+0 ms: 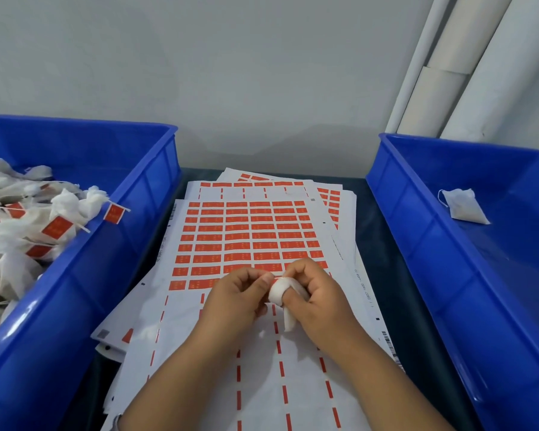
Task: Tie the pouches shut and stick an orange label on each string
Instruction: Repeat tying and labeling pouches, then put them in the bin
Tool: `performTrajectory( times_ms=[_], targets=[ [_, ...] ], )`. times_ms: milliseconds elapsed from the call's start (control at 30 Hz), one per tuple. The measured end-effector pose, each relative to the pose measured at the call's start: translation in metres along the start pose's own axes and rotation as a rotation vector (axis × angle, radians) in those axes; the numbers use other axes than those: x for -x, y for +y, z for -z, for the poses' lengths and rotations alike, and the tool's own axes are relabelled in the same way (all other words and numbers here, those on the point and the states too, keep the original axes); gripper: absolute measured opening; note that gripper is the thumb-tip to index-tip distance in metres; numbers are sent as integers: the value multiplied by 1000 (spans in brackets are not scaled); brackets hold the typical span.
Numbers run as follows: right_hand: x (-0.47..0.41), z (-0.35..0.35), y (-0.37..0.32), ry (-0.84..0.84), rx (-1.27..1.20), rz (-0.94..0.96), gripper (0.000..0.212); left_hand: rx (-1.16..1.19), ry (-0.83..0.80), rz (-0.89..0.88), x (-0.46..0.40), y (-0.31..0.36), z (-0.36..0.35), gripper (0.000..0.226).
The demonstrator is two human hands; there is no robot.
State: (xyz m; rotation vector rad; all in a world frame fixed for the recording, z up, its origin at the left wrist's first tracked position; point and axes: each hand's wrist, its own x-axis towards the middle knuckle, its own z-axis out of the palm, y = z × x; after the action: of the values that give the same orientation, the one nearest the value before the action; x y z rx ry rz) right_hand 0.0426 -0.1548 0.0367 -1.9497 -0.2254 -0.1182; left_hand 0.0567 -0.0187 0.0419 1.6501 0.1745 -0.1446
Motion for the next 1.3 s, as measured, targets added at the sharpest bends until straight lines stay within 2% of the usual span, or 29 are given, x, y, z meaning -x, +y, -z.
performTrajectory(
  times_ms=[133, 267, 600, 700, 833, 967, 1033, 1167, 1300],
  targets=[
    [-2, -1, 0, 61, -60, -9, 23, -15, -32, 79, 1, -1, 1, 12],
    [-3, -1, 0, 113, -67, -29, 19, -79, -52, 68, 1, 1, 0, 14],
    [-8, 0, -2, 131, -127, -226, 9, -188, 1, -142, 5, 3, -3, 14],
    [-8, 1, -3, 110, -225, -332, 14, -254, 20, -209, 7, 1, -5, 16],
    [-7, 0, -6, 10, -365, -421, 27, -221, 115, -239, 4, 3, -1, 12],
    [-7, 2, -7, -84, -544, -482, 18, -250, 168, -277, 3, 3, 0, 13],
    [-7, 3, -7, -110, -648, -477, 24, -276, 164, -312, 5, 2, -1, 15],
    [-7, 6, -10, -143, -797, -440, 21, -284, 164, -393, 9, 3, -3, 21],
    [-9, 8, -7, -112, -834, -434, 25, -315, 59, -502, 17, 3, -4, 31]
  ],
)
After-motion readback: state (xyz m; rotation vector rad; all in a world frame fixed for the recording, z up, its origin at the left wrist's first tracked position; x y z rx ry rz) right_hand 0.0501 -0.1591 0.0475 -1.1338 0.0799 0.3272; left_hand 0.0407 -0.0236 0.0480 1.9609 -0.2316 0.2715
